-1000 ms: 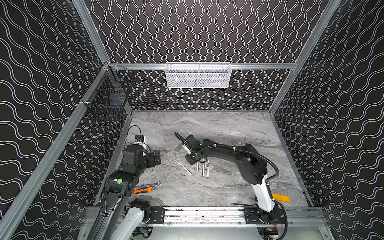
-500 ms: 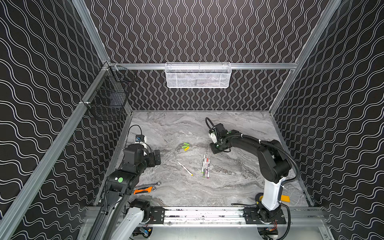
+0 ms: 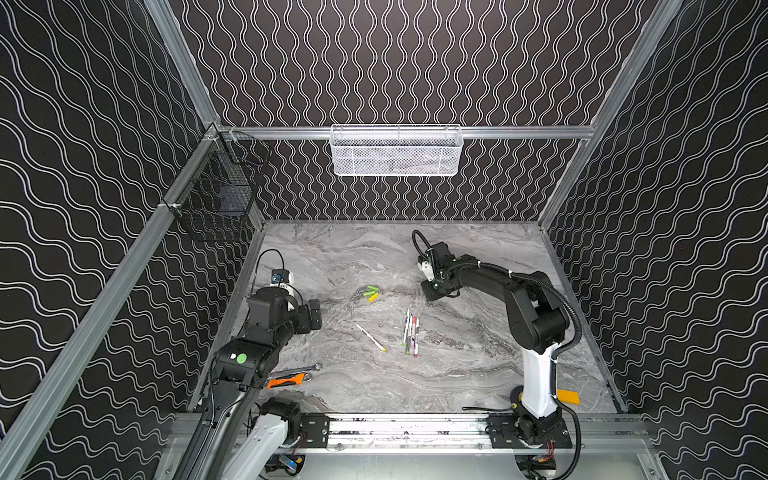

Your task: Insert the pens into the pen caps

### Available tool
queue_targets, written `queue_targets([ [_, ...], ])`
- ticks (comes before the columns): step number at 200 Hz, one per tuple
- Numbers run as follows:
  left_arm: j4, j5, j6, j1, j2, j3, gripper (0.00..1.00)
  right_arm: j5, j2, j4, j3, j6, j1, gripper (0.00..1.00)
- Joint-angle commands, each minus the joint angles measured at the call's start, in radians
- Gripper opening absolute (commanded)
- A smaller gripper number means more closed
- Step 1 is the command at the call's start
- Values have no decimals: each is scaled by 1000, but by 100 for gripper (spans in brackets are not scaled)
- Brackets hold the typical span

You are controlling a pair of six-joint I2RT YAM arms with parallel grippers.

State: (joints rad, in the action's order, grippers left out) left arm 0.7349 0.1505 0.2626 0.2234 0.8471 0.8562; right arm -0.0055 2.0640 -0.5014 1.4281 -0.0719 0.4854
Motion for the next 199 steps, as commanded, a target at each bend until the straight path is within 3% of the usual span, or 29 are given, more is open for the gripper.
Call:
queue_targets([
  [1, -25, 3, 11, -1, 8, 0, 99, 29, -22, -32, -40, -1, 0, 38],
  [67, -26, 0, 12, -1, 6, -2, 99, 93, -95, -15, -153, 19, -1, 45],
  [159, -27, 0, 12, -1, -5, -3, 99, 94, -29, -31, -82, 37, -1, 49],
  [199, -73, -159, -10, -1, 0, -13, 99, 142, -7, -65, -69, 38, -10, 49],
])
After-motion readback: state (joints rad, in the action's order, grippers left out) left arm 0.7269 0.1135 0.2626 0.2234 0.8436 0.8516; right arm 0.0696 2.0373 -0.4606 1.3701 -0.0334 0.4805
